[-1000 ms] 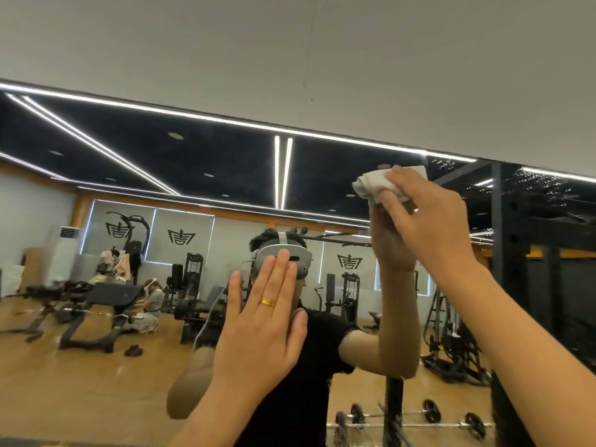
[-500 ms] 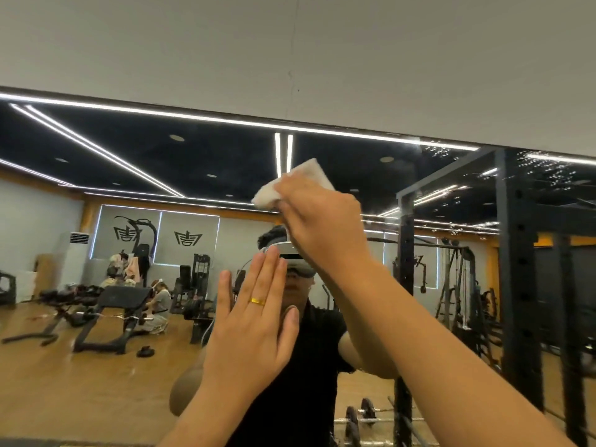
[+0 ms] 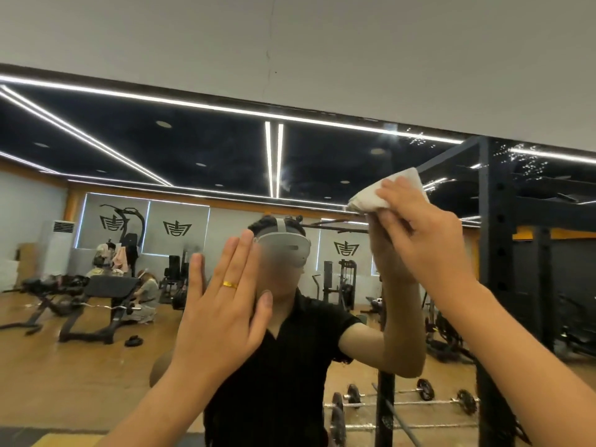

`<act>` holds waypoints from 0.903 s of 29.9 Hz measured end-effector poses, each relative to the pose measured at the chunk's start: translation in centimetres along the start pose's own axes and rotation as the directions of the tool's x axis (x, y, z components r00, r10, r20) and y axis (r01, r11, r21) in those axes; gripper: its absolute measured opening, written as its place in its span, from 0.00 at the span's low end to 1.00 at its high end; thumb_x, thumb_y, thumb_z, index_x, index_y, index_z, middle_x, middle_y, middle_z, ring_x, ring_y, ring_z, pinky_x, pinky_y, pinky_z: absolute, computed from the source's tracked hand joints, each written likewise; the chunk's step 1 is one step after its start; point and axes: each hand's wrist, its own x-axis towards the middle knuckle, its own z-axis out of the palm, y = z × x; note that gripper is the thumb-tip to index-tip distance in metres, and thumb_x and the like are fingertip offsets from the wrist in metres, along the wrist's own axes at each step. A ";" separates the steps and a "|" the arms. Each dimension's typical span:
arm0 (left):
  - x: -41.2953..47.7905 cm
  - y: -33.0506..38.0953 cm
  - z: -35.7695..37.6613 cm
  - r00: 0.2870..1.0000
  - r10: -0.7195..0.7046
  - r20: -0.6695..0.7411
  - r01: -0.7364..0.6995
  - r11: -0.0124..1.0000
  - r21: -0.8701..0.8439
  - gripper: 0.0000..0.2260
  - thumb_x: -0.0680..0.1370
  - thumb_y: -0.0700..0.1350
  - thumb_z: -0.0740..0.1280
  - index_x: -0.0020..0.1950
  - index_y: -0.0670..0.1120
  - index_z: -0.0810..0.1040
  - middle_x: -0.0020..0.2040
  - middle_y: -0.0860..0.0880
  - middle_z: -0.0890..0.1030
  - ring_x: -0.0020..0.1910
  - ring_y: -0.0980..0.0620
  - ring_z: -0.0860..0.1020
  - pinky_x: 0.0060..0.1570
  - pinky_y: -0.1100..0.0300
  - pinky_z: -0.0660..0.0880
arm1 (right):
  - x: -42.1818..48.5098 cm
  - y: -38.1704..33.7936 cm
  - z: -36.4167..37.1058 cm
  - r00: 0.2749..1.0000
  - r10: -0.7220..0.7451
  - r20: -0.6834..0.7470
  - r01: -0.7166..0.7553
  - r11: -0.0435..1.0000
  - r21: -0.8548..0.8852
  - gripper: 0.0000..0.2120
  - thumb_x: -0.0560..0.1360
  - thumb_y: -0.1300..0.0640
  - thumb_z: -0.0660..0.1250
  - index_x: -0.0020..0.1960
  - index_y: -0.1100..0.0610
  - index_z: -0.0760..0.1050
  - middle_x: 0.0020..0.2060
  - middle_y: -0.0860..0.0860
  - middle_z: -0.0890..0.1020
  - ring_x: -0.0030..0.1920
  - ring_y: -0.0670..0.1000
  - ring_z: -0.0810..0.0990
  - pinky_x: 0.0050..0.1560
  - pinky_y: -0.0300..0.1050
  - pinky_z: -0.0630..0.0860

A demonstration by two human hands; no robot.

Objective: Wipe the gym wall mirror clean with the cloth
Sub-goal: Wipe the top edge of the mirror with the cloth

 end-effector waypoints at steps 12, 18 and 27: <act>2.8 9.4 1.9 0.999 -0.033 0.015 0.033 0.998 -0.049 0.31 0.84 0.55 0.53 0.83 0.42 0.56 0.84 0.45 0.53 0.84 0.48 0.49 0.79 0.37 0.48 | 5.2 1.8 0.9 0.984 -0.156 -0.089 0.159 0.987 0.028 0.13 0.82 0.60 0.64 0.63 0.61 0.82 0.60 0.58 0.84 0.62 0.57 0.82 0.68 0.29 0.66; 2.5 9.5 1.9 1.000 -0.028 0.007 0.028 0.999 0.017 0.31 0.85 0.56 0.52 0.84 0.43 0.53 0.85 0.46 0.50 0.84 0.49 0.49 0.80 0.39 0.46 | 10.3 2.0 0.1 0.993 -0.087 -0.080 0.093 0.993 0.078 0.14 0.83 0.60 0.64 0.66 0.58 0.81 0.63 0.55 0.82 0.64 0.53 0.80 0.68 0.46 0.74; 2.6 9.7 1.9 0.999 -0.046 -0.015 0.046 0.999 0.022 0.32 0.84 0.56 0.55 0.84 0.44 0.55 0.85 0.47 0.52 0.84 0.50 0.50 0.81 0.42 0.43 | 1.4 2.2 0.3 0.981 -0.185 -0.060 0.190 0.977 0.095 0.17 0.75 0.70 0.74 0.63 0.60 0.82 0.58 0.58 0.85 0.57 0.59 0.85 0.60 0.56 0.80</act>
